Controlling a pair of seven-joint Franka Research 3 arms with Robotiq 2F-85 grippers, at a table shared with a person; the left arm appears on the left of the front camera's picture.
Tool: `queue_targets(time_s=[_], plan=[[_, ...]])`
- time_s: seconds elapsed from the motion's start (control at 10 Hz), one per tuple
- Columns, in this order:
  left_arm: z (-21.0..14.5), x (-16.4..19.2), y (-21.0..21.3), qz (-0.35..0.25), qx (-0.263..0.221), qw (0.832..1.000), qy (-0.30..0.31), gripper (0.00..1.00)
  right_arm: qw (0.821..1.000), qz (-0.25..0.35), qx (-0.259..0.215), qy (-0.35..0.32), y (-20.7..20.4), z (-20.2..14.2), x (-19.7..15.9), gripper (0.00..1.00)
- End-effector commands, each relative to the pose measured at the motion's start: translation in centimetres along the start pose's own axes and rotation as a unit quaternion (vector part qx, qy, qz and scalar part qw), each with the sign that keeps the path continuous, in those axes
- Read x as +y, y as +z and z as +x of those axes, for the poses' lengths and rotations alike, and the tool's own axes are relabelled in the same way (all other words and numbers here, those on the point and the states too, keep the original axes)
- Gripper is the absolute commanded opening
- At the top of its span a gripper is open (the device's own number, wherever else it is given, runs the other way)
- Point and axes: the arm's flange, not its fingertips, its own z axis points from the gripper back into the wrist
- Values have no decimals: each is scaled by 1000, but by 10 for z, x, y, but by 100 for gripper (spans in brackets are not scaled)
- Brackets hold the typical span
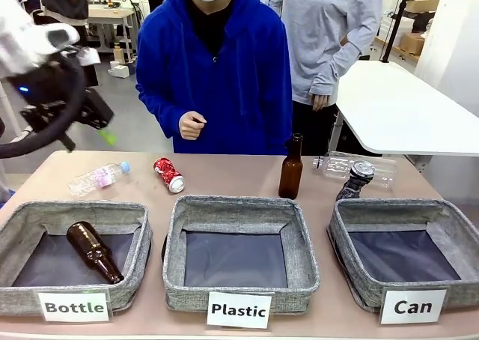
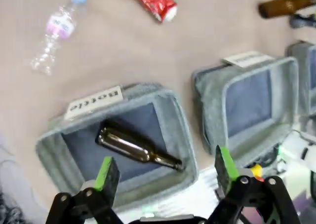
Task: Sort the can waste into the basket.
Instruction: Pick up the can waste from the table and place it in the right Fabric basket.
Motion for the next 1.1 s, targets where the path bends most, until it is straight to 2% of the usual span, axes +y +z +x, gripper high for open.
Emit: queue_targets(time_s=[0.0, 0.1, 0.3, 0.4, 0.5, 0.6, 0.7, 0.8, 0.9, 1.0], plan=[[24, -14, -18, 66, -42, 995, 58, 100, 1000, 10, -7, 7, 0, 3, 2, 100], [33, -23, -32, 81, -59, 992, 79, 100, 1000, 10, -7, 7, 0, 3, 2, 100], [48, -36, -56, 86, -56, 988, 112, 100, 1000, 10, -7, 7, 0, 3, 2, 100], [53, -37, -57, 51, -50, 989, 128, 100, 1000, 10, -7, 7, 0, 3, 2, 100], [51, -25, -34, -31, -65, 985, 158, 100, 1000, 10, -7, 7, 0, 3, 2, 100], [44, -33, -60, 70, -56, 990, 106, 100, 1000, 10, -7, 7, 0, 3, 2, 100], [44, -33, -60, 70, -56, 990, 106, 100, 1000, 10, -7, 7, 0, 3, 2, 100], [51, -32, -54, 34, -56, 989, 134, 100, 1000, 10, -7, 7, 0, 3, 2, 100], [39, -9, -49, 5, -29, 990, 136, 100, 1000, 10, -7, 7, 0, 3, 2, 100], [17, 22, -25, -67, 7, 992, 105, 100, 1000, 10, -7, 7, 0, 3, 2, 100]])
